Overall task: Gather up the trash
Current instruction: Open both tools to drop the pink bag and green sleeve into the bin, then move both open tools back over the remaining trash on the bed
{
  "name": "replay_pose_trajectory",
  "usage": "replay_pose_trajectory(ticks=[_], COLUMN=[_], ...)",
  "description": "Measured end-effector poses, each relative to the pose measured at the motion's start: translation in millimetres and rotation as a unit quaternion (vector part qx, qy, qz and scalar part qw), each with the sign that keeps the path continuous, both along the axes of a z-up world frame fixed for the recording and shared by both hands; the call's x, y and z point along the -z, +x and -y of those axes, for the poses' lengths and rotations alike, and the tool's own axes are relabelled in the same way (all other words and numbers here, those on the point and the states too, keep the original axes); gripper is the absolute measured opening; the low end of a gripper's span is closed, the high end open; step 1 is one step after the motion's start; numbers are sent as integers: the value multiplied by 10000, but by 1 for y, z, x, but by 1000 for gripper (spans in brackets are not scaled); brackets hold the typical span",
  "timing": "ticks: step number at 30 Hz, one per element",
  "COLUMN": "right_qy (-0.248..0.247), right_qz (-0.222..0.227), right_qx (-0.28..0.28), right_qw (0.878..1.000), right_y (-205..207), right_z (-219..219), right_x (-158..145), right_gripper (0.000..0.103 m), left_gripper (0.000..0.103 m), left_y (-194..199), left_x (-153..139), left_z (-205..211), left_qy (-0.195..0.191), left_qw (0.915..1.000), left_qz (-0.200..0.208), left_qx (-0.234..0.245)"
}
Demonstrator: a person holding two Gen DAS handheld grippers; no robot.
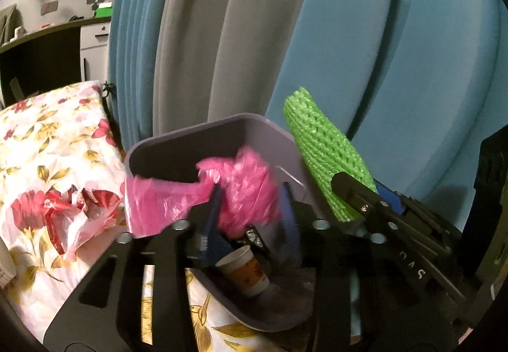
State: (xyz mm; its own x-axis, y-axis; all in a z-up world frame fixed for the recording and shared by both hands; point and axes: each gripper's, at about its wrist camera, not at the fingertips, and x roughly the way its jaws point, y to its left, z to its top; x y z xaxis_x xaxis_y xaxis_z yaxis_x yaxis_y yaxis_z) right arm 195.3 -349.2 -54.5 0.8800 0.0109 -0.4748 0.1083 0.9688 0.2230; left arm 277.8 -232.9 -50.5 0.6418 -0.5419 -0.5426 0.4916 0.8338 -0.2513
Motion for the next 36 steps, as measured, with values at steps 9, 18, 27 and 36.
replay_pose_trajectory(ticks=[9,18,27,36], right_qy=[-94,-362,-521,-527], right_qz=[10,318,457,597], right_qx=[66,174,36,-451], right_qw=[9999,9987,9976,9958], right_y=[-8,-37,-63,-79], right_z=[1,-15,-46,-97], right_x=[1,-16,-31,-37], right_gripper=[49,83,95,95], left_gripper=[80,95,97,97], left_y=[-4,-37,-85,-143], left_x=[-3,-13,-23,-28], left_z=[-19,-47,-98,-180], left_qy=[-126,98,329,694], left_qw=[9995,9961,9883,9671], left_qz=[15,235,417,686], left_qx=[-296,-850,-1427,-2349])
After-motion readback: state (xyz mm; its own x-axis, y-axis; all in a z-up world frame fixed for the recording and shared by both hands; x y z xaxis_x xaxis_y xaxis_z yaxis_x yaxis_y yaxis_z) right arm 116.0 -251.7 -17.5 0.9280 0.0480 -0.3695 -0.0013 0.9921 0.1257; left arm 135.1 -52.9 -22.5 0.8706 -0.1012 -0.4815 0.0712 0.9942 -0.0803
